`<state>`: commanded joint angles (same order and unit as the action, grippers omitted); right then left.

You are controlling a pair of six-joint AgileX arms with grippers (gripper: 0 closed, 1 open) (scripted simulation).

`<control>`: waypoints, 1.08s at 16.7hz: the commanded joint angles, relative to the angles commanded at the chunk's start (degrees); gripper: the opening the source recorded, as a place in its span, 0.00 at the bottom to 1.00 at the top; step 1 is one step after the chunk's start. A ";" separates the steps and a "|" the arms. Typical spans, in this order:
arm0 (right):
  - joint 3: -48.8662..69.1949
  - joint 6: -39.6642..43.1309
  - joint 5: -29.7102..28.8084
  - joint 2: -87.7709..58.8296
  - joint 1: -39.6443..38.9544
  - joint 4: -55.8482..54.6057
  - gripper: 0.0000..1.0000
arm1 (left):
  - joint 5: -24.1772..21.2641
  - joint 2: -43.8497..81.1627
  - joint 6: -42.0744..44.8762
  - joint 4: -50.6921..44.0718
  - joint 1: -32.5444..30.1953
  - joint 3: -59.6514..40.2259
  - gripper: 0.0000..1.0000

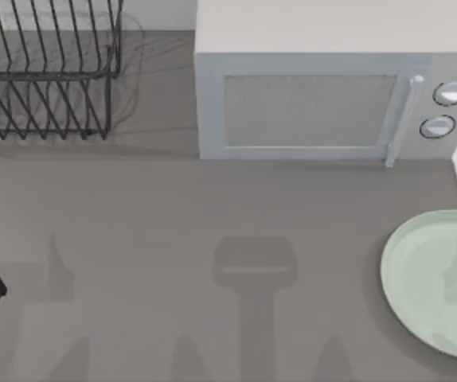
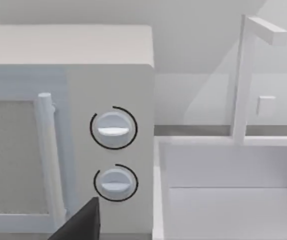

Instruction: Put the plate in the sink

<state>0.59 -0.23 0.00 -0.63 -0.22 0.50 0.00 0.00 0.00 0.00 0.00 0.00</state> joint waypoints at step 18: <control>57.91 -22.48 -0.01 -80.87 -21.88 49.27 1.00 | 0.00 0.00 0.00 0.00 0.00 0.00 1.00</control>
<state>58.50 -22.71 -0.01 -81.50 -22.11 49.77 0.00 0.00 0.00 0.00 0.00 0.00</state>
